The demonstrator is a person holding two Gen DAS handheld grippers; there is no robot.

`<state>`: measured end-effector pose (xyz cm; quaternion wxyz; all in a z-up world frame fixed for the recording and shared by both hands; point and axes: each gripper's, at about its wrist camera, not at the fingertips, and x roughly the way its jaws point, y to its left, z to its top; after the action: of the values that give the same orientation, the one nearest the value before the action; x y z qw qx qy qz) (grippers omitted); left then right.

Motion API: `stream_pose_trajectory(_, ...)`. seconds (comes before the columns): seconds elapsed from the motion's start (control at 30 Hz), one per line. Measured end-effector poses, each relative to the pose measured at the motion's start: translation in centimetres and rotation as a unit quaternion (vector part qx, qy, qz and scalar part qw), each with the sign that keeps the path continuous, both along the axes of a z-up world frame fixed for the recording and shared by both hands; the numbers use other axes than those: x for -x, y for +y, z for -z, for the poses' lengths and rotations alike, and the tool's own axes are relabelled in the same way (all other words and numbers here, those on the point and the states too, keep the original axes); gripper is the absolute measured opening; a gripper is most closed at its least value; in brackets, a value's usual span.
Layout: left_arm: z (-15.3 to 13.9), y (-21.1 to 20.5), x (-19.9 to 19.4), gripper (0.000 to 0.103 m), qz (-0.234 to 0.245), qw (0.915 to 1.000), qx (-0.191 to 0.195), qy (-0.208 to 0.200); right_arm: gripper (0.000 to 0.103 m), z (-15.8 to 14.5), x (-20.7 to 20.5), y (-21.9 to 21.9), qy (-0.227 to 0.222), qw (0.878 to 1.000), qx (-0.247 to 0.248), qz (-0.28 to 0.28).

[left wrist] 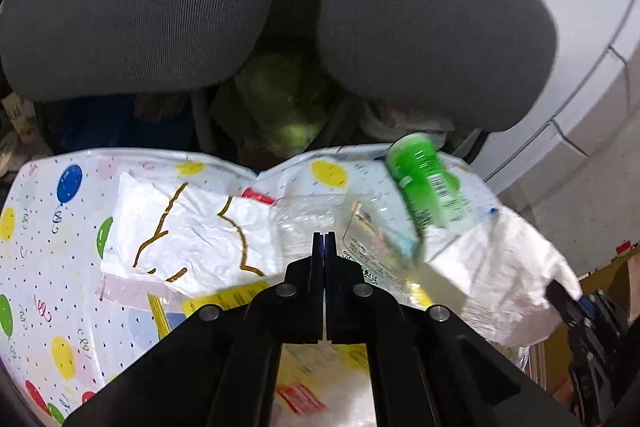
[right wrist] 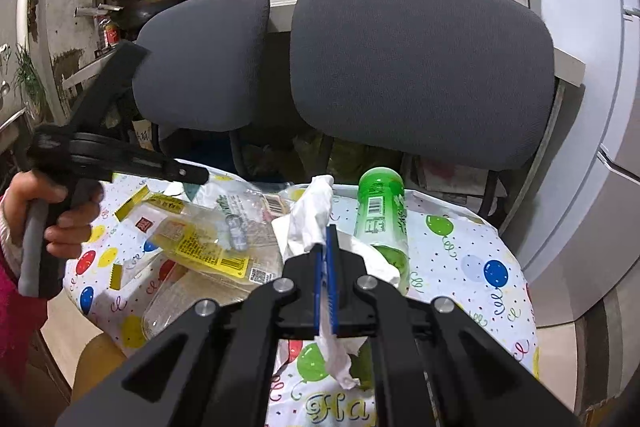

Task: Collect trash
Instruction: 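Carry tissue and wrapper to the bin and open both grippers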

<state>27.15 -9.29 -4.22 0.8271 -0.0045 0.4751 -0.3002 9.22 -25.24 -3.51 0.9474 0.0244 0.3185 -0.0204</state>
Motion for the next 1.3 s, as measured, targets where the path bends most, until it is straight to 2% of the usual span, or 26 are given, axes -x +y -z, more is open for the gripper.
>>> stream_pose_trajectory(0.1, -2.2, 0.5, 3.0, 0.0, -0.001, 0.9992, 0.024, -0.032, 0.003, -0.8, 1.3, -0.5, -0.016, 1.0, -0.003, 0.01)
stream_pose_trajectory(0.2, -4.1, 0.5, 6.7, 0.0, 0.001, 0.9965, 0.024, -0.08, 0.003, -2.5, 3.3, -1.1, -0.042, 0.999, 0.0, 0.023)
stream_pose_trajectory(0.37, -7.2, 1.0, 13.0, 0.0, -0.005, 0.9859, 0.033, -0.164, 0.003, -4.9, 7.1, -2.3, -0.075, 0.996, 0.006, 0.049)
stream_pose_trajectory(0.47, -8.6, 1.1, 15.7, 0.0, -0.003, 0.9795, 0.051, -0.195, 0.003, -6.0, 9.6, -3.3, -0.093, 0.993, 0.009, 0.067)
stream_pose_trajectory(0.6, -9.9, 0.8, 18.2, 0.0, 0.014, 0.9758, 0.083, -0.202, 0.003, -7.7, 13.4, -4.9, -0.118, 0.988, 0.013, 0.097)
stream_pose_trajectory(0.73, -10.9, -0.6, 21.0, 0.0, 0.042, 0.9703, 0.099, -0.217, 0.003, -9.5, 17.8, -6.4, -0.144, 0.981, 0.028, 0.129)
stream_pose_trajectory(0.93, -10.9, -5.4, 26.2, 0.0, 0.115, 0.96, 0.119, -0.226, 0.003, -10.7, 24.8, -8.4, -0.139, 0.969, 0.076, 0.192)
stream_pose_trajectory(1.17, -8.2, -11.9, 30.3, 0.0, 0.188, 0.9523, 0.12, -0.208, 0.003, -7.8, 32.2, -12.4, -0.087, 0.951, 0.083, 0.285)
stream_pose_trajectory(1.3, -5.2, -15.8, 32.2, 0.0, 0.232, 0.9513, 0.109, -0.172, 0.003, -5.1, 35.6, -14.6, -0.051, 0.94, 0.076, 0.33)
